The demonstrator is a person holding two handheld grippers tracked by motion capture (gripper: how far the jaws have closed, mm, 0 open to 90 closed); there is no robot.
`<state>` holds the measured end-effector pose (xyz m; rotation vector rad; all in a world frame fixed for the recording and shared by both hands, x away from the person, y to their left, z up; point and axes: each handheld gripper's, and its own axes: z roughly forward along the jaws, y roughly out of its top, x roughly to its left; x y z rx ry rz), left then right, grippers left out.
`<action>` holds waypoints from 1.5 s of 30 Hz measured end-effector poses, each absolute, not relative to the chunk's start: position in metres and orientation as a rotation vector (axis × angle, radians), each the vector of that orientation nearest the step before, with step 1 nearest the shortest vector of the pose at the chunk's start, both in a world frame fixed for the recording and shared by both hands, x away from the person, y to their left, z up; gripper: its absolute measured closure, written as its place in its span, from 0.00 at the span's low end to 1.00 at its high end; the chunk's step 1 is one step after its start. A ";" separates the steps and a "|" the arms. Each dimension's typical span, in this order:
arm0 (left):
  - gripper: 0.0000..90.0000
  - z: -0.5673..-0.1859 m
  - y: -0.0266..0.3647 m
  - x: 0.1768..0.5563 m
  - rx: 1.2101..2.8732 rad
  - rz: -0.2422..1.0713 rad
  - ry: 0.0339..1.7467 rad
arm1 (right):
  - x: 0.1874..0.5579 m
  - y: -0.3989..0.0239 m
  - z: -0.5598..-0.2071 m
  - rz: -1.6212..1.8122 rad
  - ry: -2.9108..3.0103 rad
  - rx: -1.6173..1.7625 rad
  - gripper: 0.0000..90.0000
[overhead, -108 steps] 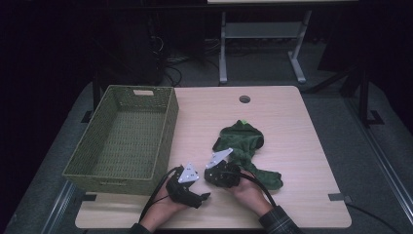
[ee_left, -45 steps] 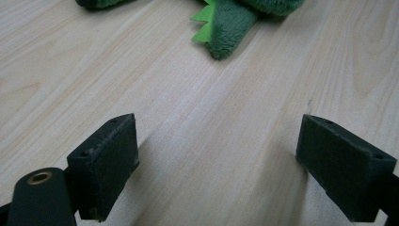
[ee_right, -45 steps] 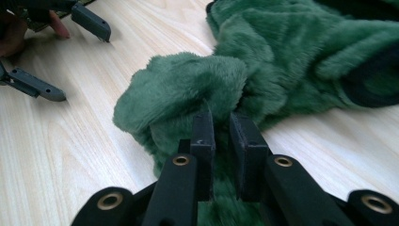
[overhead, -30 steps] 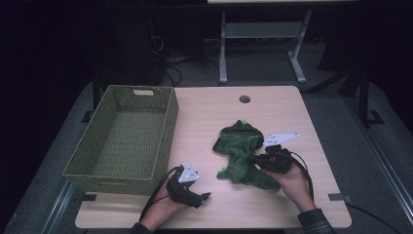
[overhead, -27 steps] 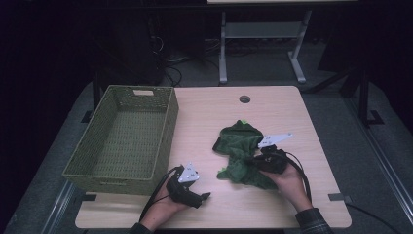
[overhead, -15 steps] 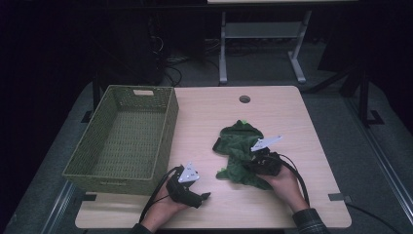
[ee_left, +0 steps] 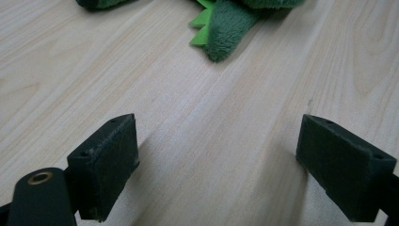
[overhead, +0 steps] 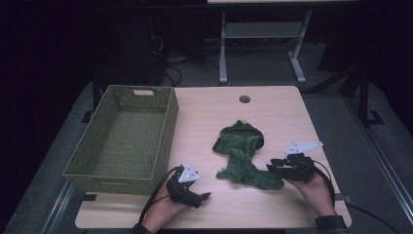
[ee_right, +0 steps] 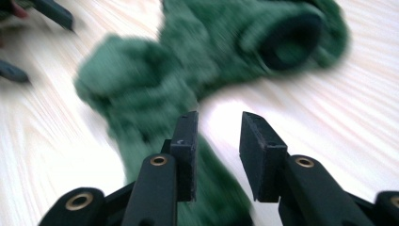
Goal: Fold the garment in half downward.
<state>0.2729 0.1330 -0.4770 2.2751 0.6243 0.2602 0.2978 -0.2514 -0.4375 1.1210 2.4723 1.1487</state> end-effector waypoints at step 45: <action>0.14 -0.477 0.134 0.272 2.271 0.259 0.627 | 0.252 -0.287 -0.461 1.188 2.513 1.158 0.95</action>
